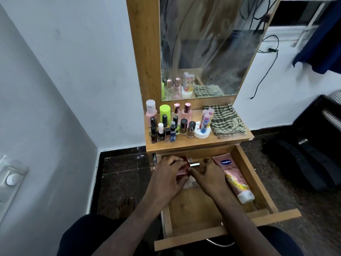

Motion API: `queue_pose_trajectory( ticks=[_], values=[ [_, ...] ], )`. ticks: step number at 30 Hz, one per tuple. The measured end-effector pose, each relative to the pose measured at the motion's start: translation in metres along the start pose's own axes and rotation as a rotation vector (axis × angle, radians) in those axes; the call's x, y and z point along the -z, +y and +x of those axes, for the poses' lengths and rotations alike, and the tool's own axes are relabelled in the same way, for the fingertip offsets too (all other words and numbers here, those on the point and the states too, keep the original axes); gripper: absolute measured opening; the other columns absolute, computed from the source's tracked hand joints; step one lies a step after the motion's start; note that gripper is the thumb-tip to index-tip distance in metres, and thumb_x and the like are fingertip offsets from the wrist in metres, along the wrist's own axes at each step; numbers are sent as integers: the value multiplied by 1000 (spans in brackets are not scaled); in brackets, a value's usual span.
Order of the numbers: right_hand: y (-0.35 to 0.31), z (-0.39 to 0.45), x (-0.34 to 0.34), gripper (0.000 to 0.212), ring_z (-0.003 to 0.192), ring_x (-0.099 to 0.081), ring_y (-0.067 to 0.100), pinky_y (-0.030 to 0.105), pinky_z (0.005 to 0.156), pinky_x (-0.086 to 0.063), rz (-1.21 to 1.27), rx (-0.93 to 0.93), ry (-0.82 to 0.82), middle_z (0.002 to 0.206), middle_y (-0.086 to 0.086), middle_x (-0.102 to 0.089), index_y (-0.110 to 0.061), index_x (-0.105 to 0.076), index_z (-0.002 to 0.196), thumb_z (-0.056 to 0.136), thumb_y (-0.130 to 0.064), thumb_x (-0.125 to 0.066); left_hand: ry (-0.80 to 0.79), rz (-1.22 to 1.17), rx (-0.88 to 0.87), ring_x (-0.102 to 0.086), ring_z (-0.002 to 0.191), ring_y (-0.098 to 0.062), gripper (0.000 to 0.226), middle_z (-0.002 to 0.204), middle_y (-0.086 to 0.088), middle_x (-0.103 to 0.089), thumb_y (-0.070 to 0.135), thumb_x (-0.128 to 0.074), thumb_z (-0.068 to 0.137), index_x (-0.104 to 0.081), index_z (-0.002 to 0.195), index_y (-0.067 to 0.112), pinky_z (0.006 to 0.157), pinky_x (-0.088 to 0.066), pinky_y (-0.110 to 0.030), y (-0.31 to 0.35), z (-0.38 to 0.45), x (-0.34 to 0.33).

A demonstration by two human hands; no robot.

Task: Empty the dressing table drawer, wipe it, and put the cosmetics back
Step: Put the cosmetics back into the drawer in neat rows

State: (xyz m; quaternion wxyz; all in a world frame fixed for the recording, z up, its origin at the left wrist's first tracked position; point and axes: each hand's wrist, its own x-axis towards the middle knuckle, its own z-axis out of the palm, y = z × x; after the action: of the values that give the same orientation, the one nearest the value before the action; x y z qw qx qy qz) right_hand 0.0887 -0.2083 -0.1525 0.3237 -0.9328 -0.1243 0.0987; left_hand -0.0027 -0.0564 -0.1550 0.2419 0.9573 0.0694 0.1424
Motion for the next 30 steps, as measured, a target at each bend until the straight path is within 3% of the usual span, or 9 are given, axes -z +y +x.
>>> queue_pose_trajectory(
  ticks=[2, 5, 9, 12, 14, 19, 23, 27, 30],
  values=[
    [-6, -8, 10, 53, 111, -66, 23, 29, 88, -50, -8, 110, 134, 119, 6, -71, -11, -64, 127, 89, -44, -79, 103, -86, -98, -56, 118, -7, 36, 125, 10, -65, 44, -69, 97, -70, 129, 27, 95, -55, -30, 1, -1, 12],
    [-24, -19, 33, 34, 101, -66, 15, 33, 85, -56, 58, 312, 260, 110, -4, -69, -19, -68, 118, 91, -39, -74, 405, -147, -206, -63, 103, -9, 20, 109, 5, -71, 36, -66, 101, -73, 111, 20, 82, -58, -32, 0, 5, 37],
    [-81, -6, 64, 27, 106, -61, 12, 44, 93, -53, -13, 528, 305, 111, -12, -71, -29, -72, 114, 91, -43, -69, 782, -271, 12, -63, 89, -9, 15, 101, 11, -69, 35, -69, 101, -70, 105, 21, 72, -57, -35, -12, 54, 99],
    [-138, 32, 86, 20, 108, -57, 18, 49, 95, -46, -169, 724, 271, 114, -15, -72, -34, -70, 114, 95, -40, -67, 660, -328, 182, -65, 102, -9, 30, 116, 17, -70, 50, -70, 97, -68, 124, 36, 84, -59, -44, -35, 90, 136],
    [-174, 61, 98, 21, 117, -50, 20, 49, 99, -39, -391, 773, 142, 119, -16, -70, -39, -68, 118, 97, -38, -66, 531, -277, 197, -65, 108, -9, 39, 121, 21, -71, 59, -69, 93, -66, 129, 44, 88, -58, -41, -47, 101, 145],
    [-218, 107, 109, 28, 130, -46, 24, 48, 104, -35, -787, 810, -144, 129, -6, -66, -41, -65, 125, 98, -32, -65, 490, -165, 230, -67, 101, -4, 34, 111, 21, -76, 59, -74, 89, -74, 120, 44, 72, -53, -27, -49, 106, 143],
    [-219, 122, 100, 23, 111, -61, 18, 41, 98, -48, -729, 850, -249, 111, -11, -69, -35, -68, 112, 91, -29, -76, 505, -228, 207, -70, 98, 1, 30, 108, 19, -77, 51, -71, 96, -73, 123, 40, 75, -56, -23, -52, 109, 138],
    [-222, 133, 94, 23, 98, -66, 15, 43, 91, -57, -670, 896, -268, 102, -8, -71, -30, -70, 105, 85, -26, -81, 576, -379, 212, -70, 99, 3, 25, 113, 15, -77, 35, -73, 99, -75, 124, 30, 80, -48, -3, -52, 111, 133],
    [-224, 136, 90, 25, 90, -69, 15, 42, 85, -59, -597, 924, -247, 96, -6, -73, -26, -70, 104, 81, -28, -81, 660, -425, 220, -70, 100, 0, 28, 114, 14, -76, 27, -77, 96, -74, 123, 27, 85, -54, -12, -48, 111, 137]
  ],
)
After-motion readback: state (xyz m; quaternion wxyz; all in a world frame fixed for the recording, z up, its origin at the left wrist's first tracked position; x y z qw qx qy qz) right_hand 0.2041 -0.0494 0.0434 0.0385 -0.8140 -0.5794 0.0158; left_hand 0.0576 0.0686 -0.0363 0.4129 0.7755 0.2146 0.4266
